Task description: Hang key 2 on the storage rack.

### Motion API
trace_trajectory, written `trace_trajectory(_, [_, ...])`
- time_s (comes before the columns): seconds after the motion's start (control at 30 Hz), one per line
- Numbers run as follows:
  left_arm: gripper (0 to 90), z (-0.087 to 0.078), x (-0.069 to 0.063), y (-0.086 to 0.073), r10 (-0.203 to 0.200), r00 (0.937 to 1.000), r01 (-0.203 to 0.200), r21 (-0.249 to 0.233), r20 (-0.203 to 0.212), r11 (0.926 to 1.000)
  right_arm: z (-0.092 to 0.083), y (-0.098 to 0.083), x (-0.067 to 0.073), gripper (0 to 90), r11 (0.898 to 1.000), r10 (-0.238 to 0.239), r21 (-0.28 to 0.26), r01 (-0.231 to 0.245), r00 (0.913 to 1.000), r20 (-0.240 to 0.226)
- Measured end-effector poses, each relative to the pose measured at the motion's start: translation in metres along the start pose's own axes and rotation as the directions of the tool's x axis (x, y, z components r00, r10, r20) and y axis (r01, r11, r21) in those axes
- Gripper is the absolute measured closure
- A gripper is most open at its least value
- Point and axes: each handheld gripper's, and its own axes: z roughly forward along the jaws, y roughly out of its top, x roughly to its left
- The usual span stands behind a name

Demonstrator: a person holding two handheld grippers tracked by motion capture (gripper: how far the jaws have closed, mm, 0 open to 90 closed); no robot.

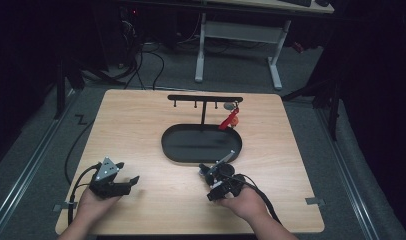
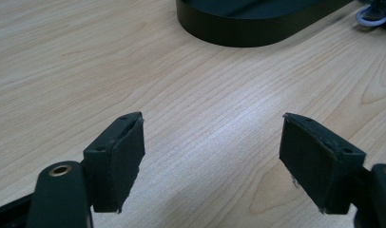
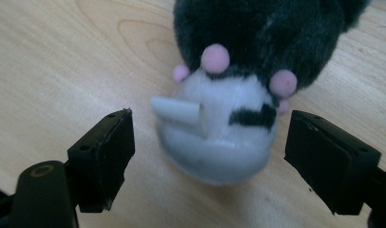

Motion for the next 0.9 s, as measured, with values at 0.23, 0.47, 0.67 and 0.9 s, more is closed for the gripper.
trace_trajectory(0.23, [23.6, 0.000, -0.001, 0.000, 0.000, 1.0000, 0.000, 0.002, 0.003, 1.0000, 0.009, 0.006, 0.000, 23.8, 1.000, 0.021, -0.002, -0.021, 0.9998, 0.004])
trace_trajectory(0.47, [23.7, 0.001, -0.001, 0.000, 0.007, 1.0000, -0.007, 0.006, 0.005, 1.0000, 0.012, 0.008, -0.002, 34.0, 0.999, 0.035, 0.002, -0.035, 0.9994, 0.004])
trace_trajectory(0.67, [23.7, 0.001, -0.001, 0.000, 0.011, 0.9999, -0.011, 0.008, 0.007, 0.9999, 0.010, 0.005, -0.003, 47.2, 0.999, 0.036, -0.005, -0.036, 0.9992, 0.019])
trace_trajectory(0.9, [23.7, 0.001, -0.001, 0.000, 0.014, 0.9999, -0.014, 0.011, 0.009, 0.9998, 0.000, 0.003, -0.006, 49.9, 0.998, 0.055, -0.018, -0.054, 0.9979, 0.035])
